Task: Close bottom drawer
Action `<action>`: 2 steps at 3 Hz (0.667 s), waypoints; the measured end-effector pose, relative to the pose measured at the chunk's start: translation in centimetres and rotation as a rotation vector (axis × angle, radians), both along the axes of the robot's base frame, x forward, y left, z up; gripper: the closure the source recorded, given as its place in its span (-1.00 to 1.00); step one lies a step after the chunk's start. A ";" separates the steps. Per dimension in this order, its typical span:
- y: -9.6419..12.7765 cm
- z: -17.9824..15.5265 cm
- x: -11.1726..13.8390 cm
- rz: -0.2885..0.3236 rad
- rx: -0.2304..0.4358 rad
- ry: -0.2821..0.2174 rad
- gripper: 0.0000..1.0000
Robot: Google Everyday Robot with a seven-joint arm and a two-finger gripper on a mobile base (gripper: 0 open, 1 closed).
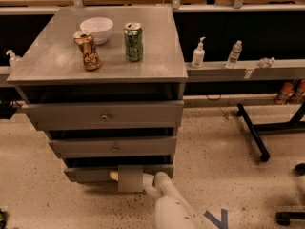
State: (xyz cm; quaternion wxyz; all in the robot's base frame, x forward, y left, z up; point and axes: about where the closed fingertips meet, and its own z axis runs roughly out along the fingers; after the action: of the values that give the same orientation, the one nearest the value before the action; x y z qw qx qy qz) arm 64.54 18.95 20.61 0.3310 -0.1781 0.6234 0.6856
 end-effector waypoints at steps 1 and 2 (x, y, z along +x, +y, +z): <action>-1.1 0.7 1.8 -0.040 0.014 -0.004 1.00; -1.1 0.7 1.7 -0.040 0.014 -0.004 1.00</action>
Offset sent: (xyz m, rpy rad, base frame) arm 0.1098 -0.0517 -0.0042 0.0632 -0.0259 -0.1650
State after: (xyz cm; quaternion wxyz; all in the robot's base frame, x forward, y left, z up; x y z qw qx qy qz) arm 66.19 17.82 21.27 0.3473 -0.1645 0.6213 0.6828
